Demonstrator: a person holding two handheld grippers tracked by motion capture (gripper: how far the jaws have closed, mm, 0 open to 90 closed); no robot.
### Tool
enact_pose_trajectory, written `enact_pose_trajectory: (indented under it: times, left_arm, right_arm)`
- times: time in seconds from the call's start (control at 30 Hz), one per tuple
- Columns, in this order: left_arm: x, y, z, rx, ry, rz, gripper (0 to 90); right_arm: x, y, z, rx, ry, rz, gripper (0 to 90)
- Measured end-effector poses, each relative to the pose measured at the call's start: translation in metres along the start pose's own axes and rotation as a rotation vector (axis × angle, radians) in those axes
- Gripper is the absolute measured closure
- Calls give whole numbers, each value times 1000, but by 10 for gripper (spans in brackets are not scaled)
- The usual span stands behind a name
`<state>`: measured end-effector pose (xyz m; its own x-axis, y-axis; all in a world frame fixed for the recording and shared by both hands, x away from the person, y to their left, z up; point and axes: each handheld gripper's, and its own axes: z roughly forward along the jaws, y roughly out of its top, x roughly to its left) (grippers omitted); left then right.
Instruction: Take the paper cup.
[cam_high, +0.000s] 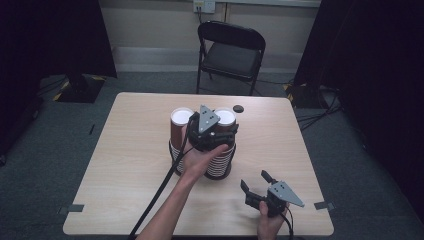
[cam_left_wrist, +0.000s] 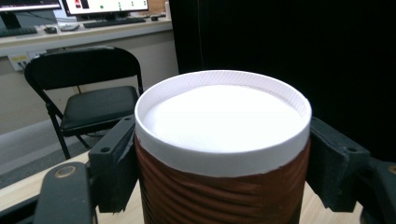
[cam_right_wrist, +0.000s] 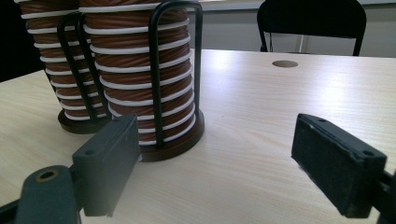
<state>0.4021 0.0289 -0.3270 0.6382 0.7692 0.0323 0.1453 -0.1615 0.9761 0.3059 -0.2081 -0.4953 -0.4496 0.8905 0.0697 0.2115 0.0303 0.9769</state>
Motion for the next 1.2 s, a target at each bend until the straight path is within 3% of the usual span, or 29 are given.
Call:
enact_pose_trajectory:
  times: [0.37,0.83,0.93,1.2]
  left_arm:
    - [4,9,-13,-99,-5,-10,221]
    - [13,20,-26,-162,-52,-22,221]
    - [14,21,-31,-191,-75,-39,221]
    - [23,25,-39,-223,-88,-90,221]
  right_arm:
    - [0,0,0,0,0,0,148]
    - [0,0,0,3,0,-1,149]
    - [0,0,0,4,-1,-1,146]
    - [0,0,0,3,-6,0,147]
